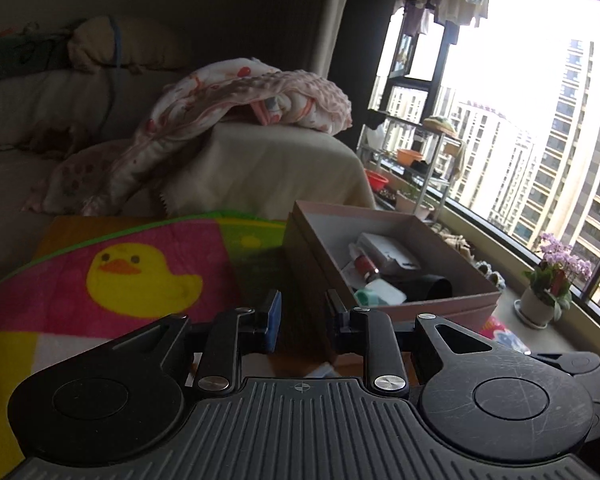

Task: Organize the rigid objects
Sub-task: 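Lower the lipstick and teal fan into the pink box and open both grippers, then grasp the white battery charger with the right gripper while the left gripper grasps the brown toy dog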

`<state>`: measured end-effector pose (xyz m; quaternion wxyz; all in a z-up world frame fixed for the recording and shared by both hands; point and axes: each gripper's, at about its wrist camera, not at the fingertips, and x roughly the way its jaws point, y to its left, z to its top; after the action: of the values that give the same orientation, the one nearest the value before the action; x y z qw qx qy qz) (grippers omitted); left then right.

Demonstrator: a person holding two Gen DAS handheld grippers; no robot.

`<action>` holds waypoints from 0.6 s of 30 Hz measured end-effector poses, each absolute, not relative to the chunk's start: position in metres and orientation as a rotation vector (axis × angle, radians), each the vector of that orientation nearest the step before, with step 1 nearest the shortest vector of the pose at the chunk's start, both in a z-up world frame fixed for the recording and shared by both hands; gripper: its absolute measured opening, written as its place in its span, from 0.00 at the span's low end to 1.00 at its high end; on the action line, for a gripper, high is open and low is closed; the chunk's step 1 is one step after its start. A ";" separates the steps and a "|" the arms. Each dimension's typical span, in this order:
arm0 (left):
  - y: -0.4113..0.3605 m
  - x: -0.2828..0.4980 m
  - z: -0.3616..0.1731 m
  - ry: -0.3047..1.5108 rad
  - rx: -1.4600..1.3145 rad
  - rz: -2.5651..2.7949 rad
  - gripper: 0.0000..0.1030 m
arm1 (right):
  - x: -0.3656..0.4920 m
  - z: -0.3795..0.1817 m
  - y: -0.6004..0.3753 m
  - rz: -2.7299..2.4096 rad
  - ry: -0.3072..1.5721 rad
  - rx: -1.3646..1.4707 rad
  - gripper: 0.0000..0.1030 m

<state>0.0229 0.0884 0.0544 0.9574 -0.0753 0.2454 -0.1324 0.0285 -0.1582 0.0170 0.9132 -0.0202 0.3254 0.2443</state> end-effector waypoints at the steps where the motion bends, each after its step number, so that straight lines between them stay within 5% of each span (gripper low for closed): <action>1: 0.093 0.014 0.051 0.512 -0.148 -0.248 0.25 | 0.025 0.014 -0.153 0.513 0.681 -0.058 0.75; 18: 0.122 -0.062 0.020 0.672 -0.133 -0.112 0.25 | 0.011 0.009 -0.108 0.553 0.691 -0.127 0.75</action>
<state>-0.0619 0.1221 0.0201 0.9403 -0.0651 0.3295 -0.0549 0.0111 -0.1080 0.0088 0.9017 -0.0616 0.3340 0.2675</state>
